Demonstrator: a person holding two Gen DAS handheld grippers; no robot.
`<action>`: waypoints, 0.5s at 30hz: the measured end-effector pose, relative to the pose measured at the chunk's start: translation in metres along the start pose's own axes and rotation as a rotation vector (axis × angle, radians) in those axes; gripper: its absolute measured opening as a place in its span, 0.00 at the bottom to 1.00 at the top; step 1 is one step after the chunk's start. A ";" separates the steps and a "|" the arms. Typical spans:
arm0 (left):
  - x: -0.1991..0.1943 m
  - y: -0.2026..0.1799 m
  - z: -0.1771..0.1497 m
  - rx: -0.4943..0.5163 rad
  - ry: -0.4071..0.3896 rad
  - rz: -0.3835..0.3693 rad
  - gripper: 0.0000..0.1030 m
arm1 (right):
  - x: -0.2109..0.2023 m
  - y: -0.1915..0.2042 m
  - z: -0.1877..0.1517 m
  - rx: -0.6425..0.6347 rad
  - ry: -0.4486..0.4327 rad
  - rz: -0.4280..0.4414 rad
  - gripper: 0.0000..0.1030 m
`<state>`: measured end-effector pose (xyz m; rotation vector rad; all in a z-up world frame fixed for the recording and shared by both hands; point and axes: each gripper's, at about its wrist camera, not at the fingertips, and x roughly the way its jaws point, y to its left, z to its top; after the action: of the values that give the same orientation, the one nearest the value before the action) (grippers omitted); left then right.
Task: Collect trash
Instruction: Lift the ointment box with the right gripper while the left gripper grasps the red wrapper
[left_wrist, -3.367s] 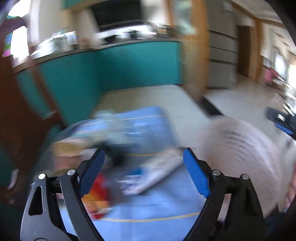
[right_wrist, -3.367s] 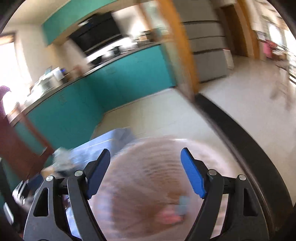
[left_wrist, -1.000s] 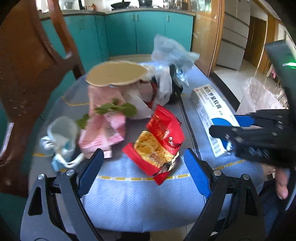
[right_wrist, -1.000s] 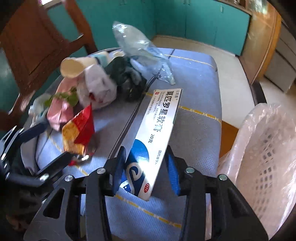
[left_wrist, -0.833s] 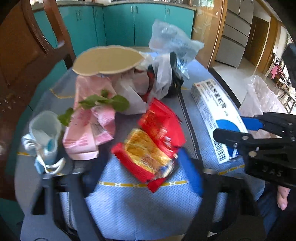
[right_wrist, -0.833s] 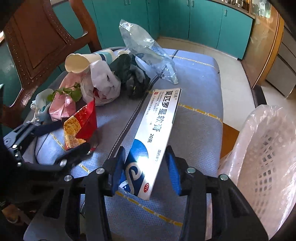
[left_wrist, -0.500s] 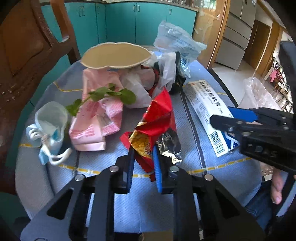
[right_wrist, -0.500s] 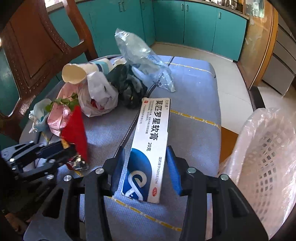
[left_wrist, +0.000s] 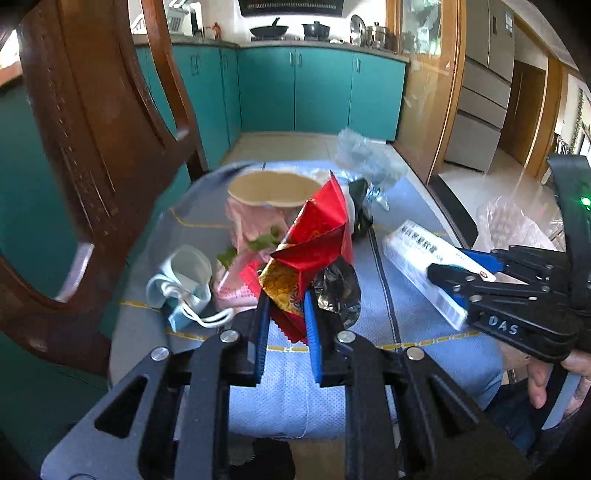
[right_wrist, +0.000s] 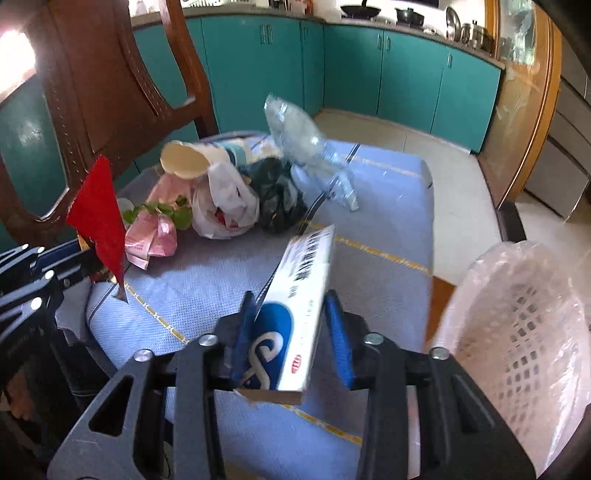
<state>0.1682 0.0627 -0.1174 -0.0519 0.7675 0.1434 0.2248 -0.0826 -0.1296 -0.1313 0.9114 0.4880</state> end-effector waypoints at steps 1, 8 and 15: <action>-0.002 -0.002 0.001 -0.001 -0.007 0.003 0.19 | -0.004 -0.003 -0.001 0.003 -0.008 0.004 0.21; -0.004 -0.008 -0.001 0.002 -0.007 -0.005 0.19 | -0.006 -0.012 -0.008 0.029 -0.003 0.044 0.28; -0.011 -0.010 -0.002 0.001 -0.013 -0.002 0.19 | 0.039 0.017 -0.010 -0.039 0.082 -0.083 0.53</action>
<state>0.1599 0.0513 -0.1112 -0.0504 0.7541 0.1411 0.2302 -0.0572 -0.1645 -0.2247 0.9732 0.4258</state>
